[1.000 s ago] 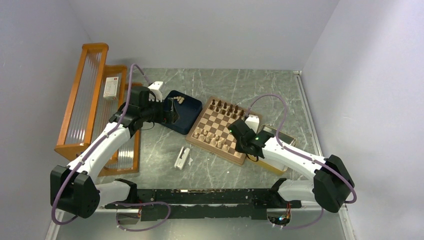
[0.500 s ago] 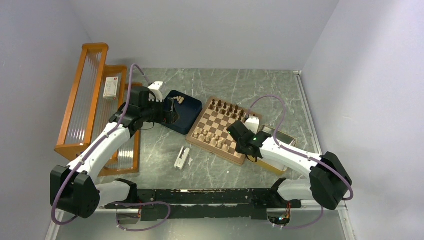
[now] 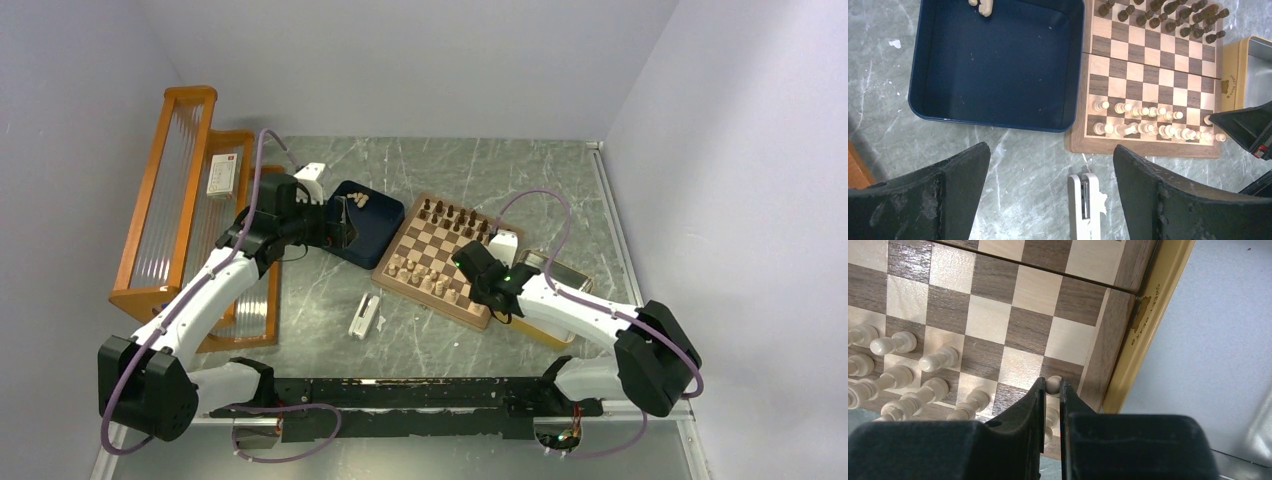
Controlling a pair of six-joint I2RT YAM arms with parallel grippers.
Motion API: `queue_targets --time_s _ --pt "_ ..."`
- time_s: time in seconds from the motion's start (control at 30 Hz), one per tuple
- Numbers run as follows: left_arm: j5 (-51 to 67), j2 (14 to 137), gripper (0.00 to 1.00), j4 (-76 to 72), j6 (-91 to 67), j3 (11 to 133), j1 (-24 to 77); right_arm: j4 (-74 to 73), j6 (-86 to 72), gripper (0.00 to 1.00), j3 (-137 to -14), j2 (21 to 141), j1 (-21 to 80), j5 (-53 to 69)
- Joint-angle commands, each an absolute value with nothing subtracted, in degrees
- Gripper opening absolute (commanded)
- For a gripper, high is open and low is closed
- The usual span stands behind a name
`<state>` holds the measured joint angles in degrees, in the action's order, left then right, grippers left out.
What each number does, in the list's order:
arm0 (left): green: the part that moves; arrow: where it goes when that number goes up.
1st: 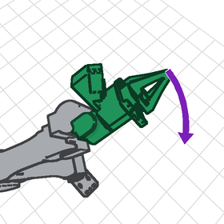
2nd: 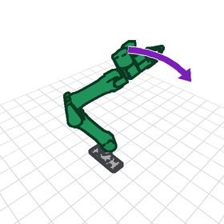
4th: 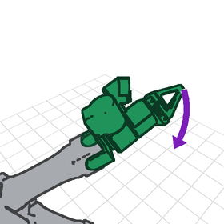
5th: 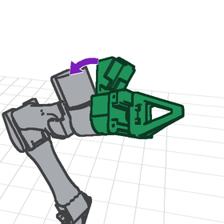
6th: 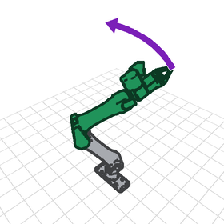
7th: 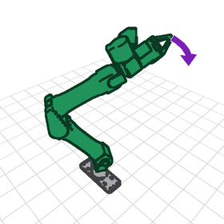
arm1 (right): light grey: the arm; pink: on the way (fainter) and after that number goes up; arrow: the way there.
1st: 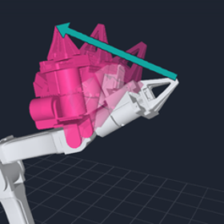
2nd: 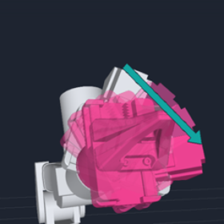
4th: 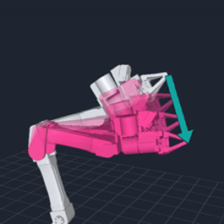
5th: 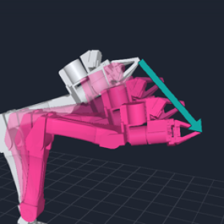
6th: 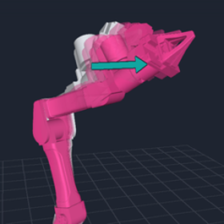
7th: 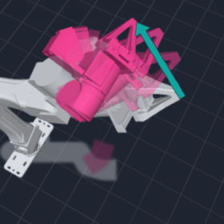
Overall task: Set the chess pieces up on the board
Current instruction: Place the chess piece on the chessboard.
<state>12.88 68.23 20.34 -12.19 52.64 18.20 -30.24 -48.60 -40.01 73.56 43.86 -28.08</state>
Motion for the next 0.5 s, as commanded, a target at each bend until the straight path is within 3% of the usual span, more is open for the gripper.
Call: queue_targets --time_s 0.0,0.47 --pt "12.6 67.0 0.97 18.7 -11.2 52.1 17.8 -29.8 -49.5 0.13 -38.7 75.0 44.1 -30.1" --pt "11.7 66.8 0.97 19.0 -11.1 51.9 17.8 -29.9 -49.7 0.21 -37.5 74.1 44.1 -29.9"
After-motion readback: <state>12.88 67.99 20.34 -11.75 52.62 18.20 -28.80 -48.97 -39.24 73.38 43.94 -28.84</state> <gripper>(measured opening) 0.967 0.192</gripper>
